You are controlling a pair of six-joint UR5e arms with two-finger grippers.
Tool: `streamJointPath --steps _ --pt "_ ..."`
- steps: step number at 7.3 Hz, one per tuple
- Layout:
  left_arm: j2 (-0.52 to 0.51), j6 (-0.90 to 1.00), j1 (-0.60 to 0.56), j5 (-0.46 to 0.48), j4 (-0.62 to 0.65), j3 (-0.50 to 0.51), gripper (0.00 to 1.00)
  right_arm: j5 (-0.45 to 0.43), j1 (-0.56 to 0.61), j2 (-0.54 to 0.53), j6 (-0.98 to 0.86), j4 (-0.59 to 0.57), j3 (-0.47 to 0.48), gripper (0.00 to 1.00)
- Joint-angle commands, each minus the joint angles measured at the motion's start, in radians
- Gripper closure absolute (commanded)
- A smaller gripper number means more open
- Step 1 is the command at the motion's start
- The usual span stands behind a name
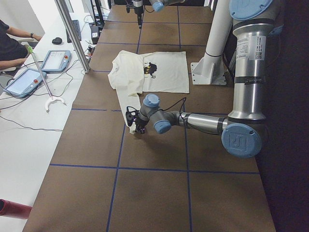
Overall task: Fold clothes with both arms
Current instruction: 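Grasp the other sleeve cuff with the left gripper, then lift the cuff with the left gripper and carry it across the shirt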
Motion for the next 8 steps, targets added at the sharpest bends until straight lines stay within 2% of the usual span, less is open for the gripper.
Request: streamJointPath --steps 1,2,3,4,5,6,7,8 --pt "-0.318 0.066 0.000 0.003 0.514 -0.080 1.00 0.001 0.018 -0.177 -0.009 0.201 0.029 0.00" --pt "-0.437 0.053 0.005 -0.005 0.639 -0.069 1.00 -0.002 0.029 -0.262 -0.011 0.267 0.031 0.00" --pt "-0.514 0.019 0.008 -0.017 0.683 -0.067 1.00 -0.005 0.042 -0.316 -0.011 0.334 0.022 0.00" --pt "-0.558 0.005 -0.017 -0.111 0.703 -0.081 1.00 -0.007 0.044 -0.337 -0.011 0.356 0.015 0.00" --pt "-0.570 0.005 -0.059 -0.171 0.755 -0.140 1.00 -0.008 0.044 -0.332 -0.009 0.356 0.014 0.00" --pt "-0.580 0.005 -0.066 -0.192 0.834 -0.205 1.00 -0.008 0.044 -0.328 -0.008 0.356 0.006 0.00" --pt "-0.617 -0.065 -0.064 -0.250 0.863 -0.227 1.00 -0.008 0.044 -0.326 -0.006 0.358 0.000 0.00" --pt "-0.678 -0.220 -0.063 -0.282 0.852 -0.209 1.00 -0.007 0.044 -0.326 -0.005 0.358 0.000 0.00"
